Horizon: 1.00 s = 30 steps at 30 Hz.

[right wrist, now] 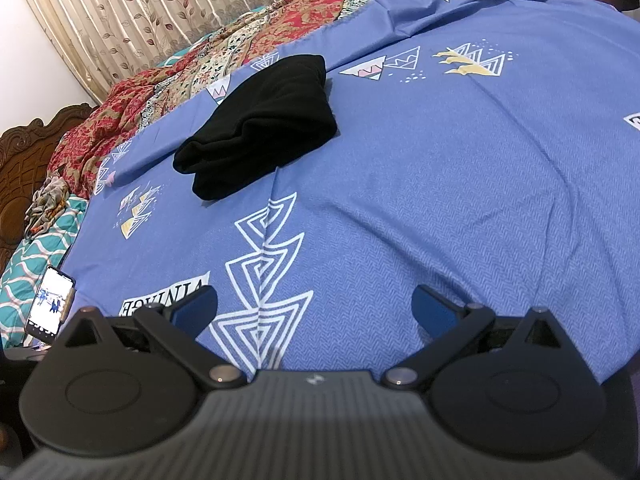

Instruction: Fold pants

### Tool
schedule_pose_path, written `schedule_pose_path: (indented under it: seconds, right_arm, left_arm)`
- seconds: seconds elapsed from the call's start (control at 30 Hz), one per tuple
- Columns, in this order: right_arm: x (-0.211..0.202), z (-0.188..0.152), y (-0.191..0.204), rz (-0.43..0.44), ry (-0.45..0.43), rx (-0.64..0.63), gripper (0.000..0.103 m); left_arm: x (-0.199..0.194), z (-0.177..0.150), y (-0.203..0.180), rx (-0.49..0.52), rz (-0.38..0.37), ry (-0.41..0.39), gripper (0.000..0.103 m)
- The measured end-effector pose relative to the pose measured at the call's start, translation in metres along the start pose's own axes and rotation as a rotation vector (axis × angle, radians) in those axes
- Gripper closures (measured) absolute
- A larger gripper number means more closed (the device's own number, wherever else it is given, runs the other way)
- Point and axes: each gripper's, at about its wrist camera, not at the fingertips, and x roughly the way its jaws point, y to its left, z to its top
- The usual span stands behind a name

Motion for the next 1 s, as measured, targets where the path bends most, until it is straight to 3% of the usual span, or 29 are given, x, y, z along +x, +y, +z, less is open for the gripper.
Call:
schedule_pose_path:
  seconds: [1.0]
  right_arm:
    - [-0.0005,0.0011,-0.0025,0.002,0.002,0.001,0.000]
  left_arm:
    - [0.0037,-0.0007,-0.0012,0.008,0.008,0.015,0.000]
